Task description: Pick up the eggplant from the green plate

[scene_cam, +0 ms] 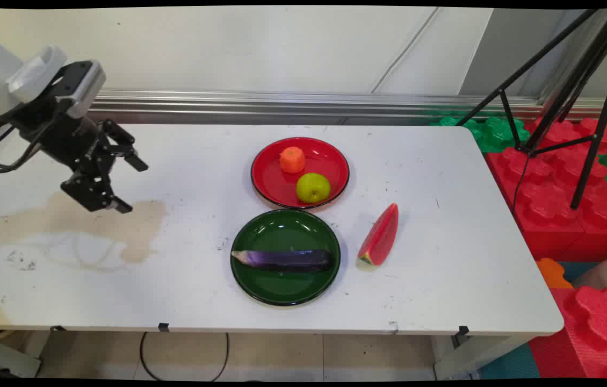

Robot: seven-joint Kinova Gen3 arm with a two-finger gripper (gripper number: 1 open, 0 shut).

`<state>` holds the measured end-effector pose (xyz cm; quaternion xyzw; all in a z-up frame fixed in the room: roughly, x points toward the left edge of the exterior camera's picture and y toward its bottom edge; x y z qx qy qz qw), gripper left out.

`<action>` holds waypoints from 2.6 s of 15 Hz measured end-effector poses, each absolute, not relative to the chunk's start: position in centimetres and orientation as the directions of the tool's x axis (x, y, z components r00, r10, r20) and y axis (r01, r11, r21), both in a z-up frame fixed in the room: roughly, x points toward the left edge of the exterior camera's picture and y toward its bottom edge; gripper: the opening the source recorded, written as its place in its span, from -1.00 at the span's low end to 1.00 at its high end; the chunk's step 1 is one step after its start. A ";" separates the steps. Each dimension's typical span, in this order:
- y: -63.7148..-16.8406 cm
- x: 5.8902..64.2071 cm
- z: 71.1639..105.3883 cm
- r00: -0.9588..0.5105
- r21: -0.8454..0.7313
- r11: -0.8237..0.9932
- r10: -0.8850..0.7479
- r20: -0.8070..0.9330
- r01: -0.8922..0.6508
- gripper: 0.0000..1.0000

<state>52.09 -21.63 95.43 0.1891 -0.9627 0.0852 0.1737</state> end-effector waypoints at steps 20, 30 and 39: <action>-25.8 35.1 94.8 -0.803 -0.003 0.873 -0.446 0.396 -0.487 1.00; -27.7 27.9 89.6 -0.795 0.025 0.844 -0.514 0.322 -0.536 1.00; -29.4 25.9 84.7 -0.814 0.007 0.851 -0.505 0.286 -0.525 1.00</action>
